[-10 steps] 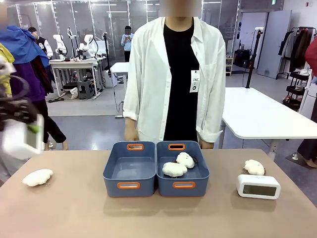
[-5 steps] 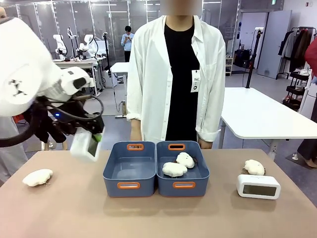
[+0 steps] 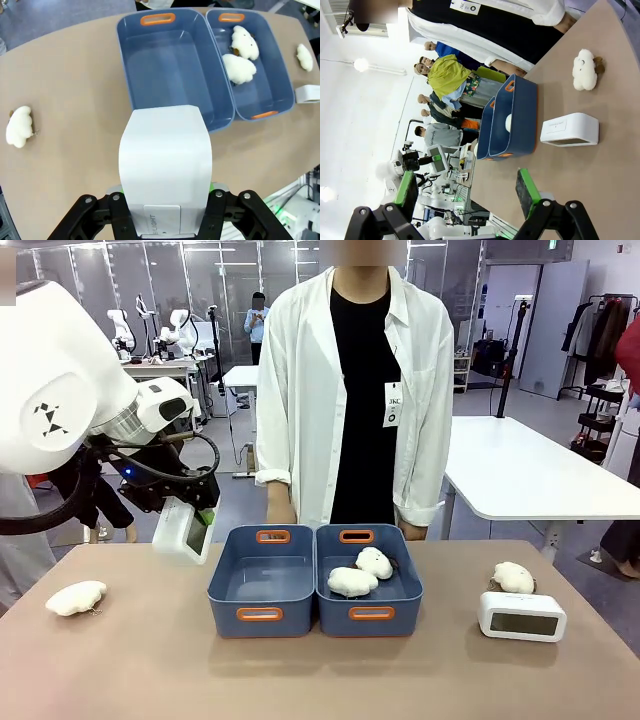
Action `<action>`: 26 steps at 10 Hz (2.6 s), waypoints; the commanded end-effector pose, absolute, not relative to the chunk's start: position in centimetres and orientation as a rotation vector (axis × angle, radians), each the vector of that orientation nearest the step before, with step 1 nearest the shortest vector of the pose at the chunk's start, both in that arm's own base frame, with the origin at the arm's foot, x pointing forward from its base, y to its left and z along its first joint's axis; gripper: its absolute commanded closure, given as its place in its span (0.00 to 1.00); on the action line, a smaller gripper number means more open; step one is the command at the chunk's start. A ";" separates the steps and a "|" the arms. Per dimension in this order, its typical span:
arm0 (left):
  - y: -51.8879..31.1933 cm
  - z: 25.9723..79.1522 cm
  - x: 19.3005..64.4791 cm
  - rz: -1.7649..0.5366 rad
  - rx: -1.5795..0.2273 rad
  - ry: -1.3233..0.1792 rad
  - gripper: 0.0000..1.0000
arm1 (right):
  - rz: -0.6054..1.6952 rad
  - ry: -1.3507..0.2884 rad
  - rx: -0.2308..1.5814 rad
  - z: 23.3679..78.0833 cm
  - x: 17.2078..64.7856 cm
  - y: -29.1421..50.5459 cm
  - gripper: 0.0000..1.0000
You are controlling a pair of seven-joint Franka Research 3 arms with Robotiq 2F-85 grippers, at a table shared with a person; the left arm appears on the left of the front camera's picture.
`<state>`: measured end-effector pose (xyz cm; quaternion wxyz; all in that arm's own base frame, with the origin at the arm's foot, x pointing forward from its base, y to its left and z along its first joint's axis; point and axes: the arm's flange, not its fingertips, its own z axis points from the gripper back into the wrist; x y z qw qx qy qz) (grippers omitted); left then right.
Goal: Sort the digital clocks into the basket.
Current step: Pick up the Digital clock from the table and place it into the empty Plastic storage basket.
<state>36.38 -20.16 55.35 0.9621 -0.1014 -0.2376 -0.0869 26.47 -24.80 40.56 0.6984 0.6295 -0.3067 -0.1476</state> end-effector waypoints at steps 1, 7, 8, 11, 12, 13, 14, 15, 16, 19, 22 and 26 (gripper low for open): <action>-20.3 55.4 36.4 -0.177 -0.203 -0.483 0.49 | -0.314 -0.684 1.397 40.8 26.1 -24.8 0.00; -28.5 48.8 50.0 -0.052 -0.162 -0.254 0.49 | -0.314 -0.684 1.397 40.8 26.1 -24.8 0.00; -29.4 47.4 52.1 -0.037 -0.099 -0.261 0.49 | -0.314 -0.684 1.397 40.8 26.1 -24.8 0.00; -31.3 43.3 56.5 -0.042 -0.075 -0.238 0.49 | -0.314 -0.684 1.397 40.8 26.1 -24.8 0.00; -31.6 42.1 57.8 -0.031 -0.047 -0.263 0.49 | -0.314 -0.684 1.397 40.8 26.1 -24.8 0.00; -31.8 40.9 59.0 -0.027 -0.014 -0.274 0.49 | -0.314 -0.684 1.397 40.8 26.1 -24.8 0.00; -31.5 39.1 60.2 0.024 0.040 -0.206 0.49 | -0.314 -0.684 1.397 40.8 26.1 -24.8 0.00; -31.1 37.9 61.1 0.049 0.032 -0.167 0.49 | -0.314 -0.684 1.397 40.8 26.1 -24.8 0.00; -30.8 36.8 61.5 0.050 0.061 -0.152 0.49 | -0.314 -0.684 1.397 40.8 26.1 -24.8 0.00; -30.5 37.1 61.5 0.051 0.045 -0.146 0.10 | -0.314 -0.684 1.397 40.8 26.1 -24.8 0.00; -29.6 38.9 60.9 0.052 0.015 -0.140 0.00 | -0.314 -0.684 1.397 40.8 26.1 -24.8 0.00; -30.3 38.9 61.4 0.050 0.017 -0.166 0.00 | -0.314 -0.684 1.397 40.8 26.1 -24.8 0.00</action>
